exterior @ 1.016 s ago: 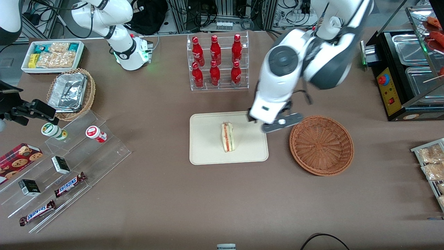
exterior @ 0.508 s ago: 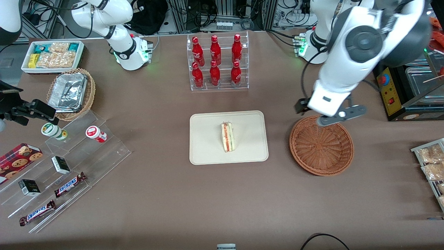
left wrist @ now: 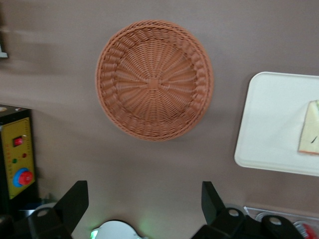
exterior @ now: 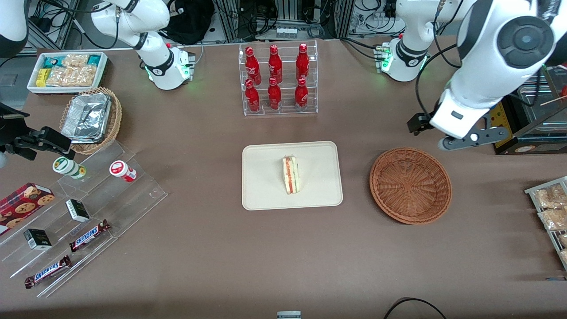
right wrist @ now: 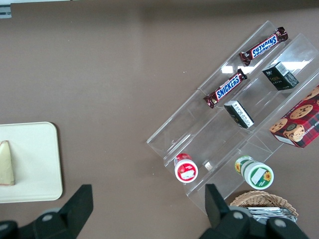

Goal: Place sandwich from basket to tray

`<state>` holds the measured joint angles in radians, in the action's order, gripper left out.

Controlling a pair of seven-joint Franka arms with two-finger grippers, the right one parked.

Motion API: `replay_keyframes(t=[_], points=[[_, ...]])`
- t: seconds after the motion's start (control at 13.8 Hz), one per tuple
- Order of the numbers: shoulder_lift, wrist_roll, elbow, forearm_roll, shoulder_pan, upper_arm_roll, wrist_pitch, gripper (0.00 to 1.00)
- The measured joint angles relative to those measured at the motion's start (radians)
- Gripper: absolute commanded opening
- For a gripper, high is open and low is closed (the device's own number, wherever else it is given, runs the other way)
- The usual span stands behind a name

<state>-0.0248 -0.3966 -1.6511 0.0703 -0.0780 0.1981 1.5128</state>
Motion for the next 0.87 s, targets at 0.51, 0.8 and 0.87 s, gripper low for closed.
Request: replay_keyframes(t=[0.51, 0.8, 0.87], points=[[0.015, 0.175, 0.019, -0.003, 0.109, -0.017, -0.009, 1.0], [0.015, 0.222, 0.044, -0.003, 0.108, -0.037, -0.023, 1.0], [0.016, 0.25, 0.048, -0.008, 0.109, -0.048, -0.023, 1.0]])
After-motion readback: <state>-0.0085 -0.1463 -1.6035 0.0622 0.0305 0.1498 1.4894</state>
